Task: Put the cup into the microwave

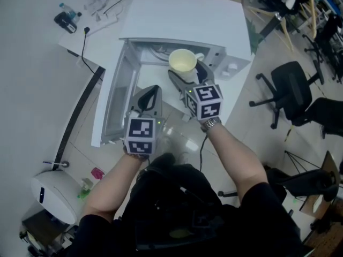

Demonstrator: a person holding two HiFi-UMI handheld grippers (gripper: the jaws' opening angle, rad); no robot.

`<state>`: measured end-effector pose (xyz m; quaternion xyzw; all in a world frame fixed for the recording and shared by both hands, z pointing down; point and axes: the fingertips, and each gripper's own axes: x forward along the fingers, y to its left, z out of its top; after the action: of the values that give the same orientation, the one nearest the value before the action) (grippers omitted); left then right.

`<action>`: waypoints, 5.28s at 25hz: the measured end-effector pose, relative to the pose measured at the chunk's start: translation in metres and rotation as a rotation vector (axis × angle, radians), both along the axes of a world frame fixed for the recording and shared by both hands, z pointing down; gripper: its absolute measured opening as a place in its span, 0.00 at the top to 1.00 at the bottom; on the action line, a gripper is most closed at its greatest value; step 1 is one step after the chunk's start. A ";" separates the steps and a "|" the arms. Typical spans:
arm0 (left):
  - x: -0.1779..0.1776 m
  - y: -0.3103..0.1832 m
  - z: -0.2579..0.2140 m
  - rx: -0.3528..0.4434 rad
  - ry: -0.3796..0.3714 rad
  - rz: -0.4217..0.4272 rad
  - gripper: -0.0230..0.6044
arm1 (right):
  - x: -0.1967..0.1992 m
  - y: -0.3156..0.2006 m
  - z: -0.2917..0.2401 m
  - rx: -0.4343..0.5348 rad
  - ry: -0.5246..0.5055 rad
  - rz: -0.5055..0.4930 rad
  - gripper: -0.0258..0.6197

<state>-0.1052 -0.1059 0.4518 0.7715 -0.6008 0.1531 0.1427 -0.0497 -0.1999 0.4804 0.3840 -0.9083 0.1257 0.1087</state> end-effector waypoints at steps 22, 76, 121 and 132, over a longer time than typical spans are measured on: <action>-0.013 -0.044 0.032 -0.165 0.090 0.075 0.96 | -0.014 -0.051 0.047 -0.042 0.036 0.127 0.30; -0.017 -0.073 0.056 -0.232 0.077 0.043 0.96 | -0.009 -0.133 0.101 -0.101 0.108 0.284 0.29; -0.006 -0.026 0.023 -0.148 0.098 0.041 0.96 | 0.006 -0.046 0.058 -0.069 0.111 0.223 0.30; -0.001 -0.008 0.005 -0.099 0.098 0.002 0.96 | 0.018 0.000 0.012 -0.006 0.084 0.150 0.44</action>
<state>-0.1062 -0.1143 0.4569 0.7706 -0.5842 0.1447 0.2097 -0.0321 -0.1995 0.4924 0.4555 -0.8712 0.1201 0.1382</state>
